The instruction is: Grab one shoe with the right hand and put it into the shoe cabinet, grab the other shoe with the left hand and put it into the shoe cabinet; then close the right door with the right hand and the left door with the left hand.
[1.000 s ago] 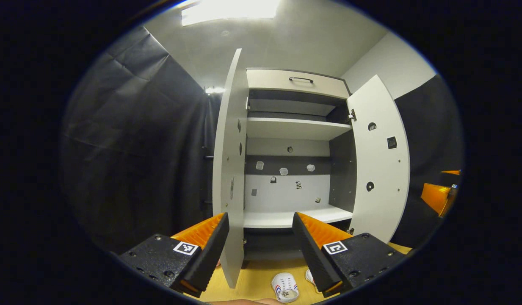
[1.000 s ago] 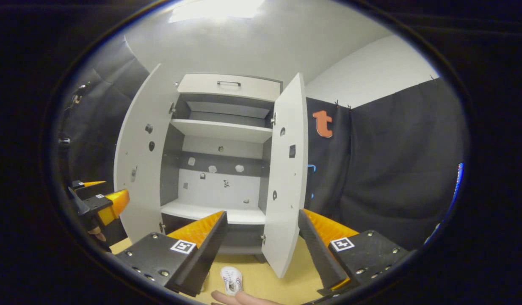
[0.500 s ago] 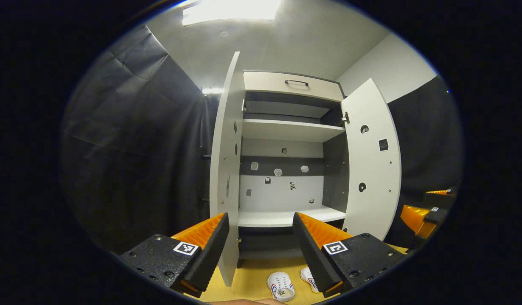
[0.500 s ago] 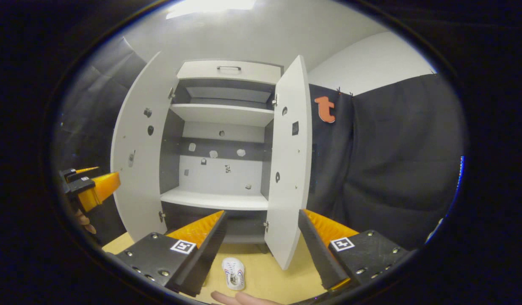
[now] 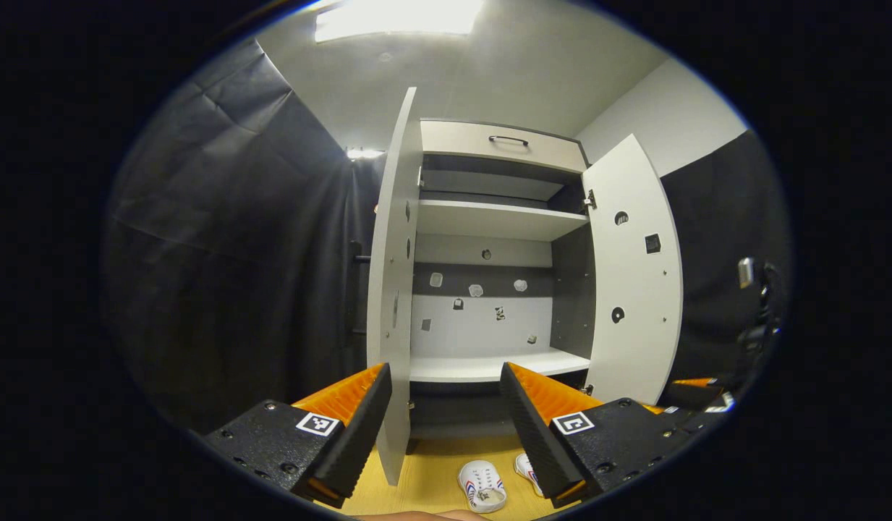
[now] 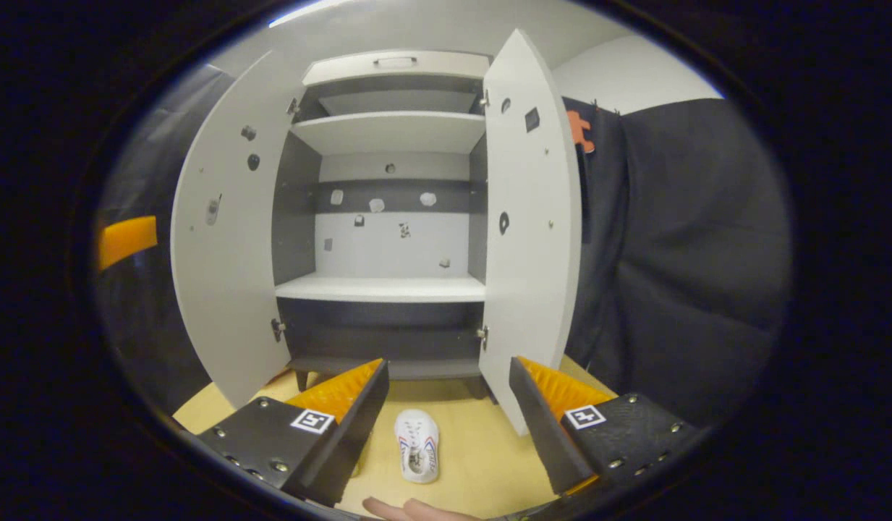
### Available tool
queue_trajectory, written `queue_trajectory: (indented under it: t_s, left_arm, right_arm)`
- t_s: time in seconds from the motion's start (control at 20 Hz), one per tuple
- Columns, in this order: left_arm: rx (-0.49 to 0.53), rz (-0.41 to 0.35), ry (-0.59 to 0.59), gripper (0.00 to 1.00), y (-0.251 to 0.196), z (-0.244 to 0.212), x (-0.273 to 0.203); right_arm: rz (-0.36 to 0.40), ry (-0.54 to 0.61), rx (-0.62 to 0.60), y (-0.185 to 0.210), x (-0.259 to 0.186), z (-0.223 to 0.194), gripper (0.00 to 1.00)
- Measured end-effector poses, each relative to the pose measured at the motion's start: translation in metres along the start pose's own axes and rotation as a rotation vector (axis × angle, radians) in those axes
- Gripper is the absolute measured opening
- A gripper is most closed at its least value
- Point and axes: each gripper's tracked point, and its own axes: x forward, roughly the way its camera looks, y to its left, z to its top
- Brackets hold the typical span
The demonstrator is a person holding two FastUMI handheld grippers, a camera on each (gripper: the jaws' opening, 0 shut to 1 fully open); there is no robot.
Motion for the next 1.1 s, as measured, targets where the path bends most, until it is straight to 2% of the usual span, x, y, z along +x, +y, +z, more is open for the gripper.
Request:
queue_trajectory:
  t_s: [0.05,0.35,0.4,0.65,0.8,0.85,0.95,1.1]
  left_arm:
    - [-0.005,0.003,0.003,0.92,0.001,-0.003,-0.002]
    - [-0.002,-0.009,0.031,0.92,-0.002,-0.021,-0.006]
    - [0.001,-0.010,0.033,0.92,-0.002,-0.023,-0.007]
    - [0.009,-0.006,0.054,0.92,0.004,-0.044,-0.013]
    - [-0.002,0.002,0.060,0.92,0.012,-0.052,-0.019]
    - [0.005,0.009,0.057,0.92,0.016,-0.055,-0.021]
    - [0.011,0.021,0.056,0.92,0.023,-0.060,-0.026]
    - [0.017,0.012,0.057,0.92,0.024,-0.068,-0.030]
  right_arm:
    - [0.012,0.032,-0.006,0.004,0.010,-0.019,1.00]
    - [0.072,0.269,-0.008,0.030,0.066,-0.152,0.97]
    - [0.077,0.296,-0.006,0.034,0.074,-0.170,1.00]
    - [0.117,0.394,-0.003,0.054,0.097,-0.248,1.00]
    - [0.126,0.406,-0.007,0.056,0.107,-0.274,1.00]
    - [0.121,0.395,-0.019,0.055,0.110,-0.277,0.94]
    - [0.106,0.393,-0.028,0.053,0.116,-0.284,0.94]
    - [0.072,0.357,-0.067,0.049,0.120,-0.280,0.85]
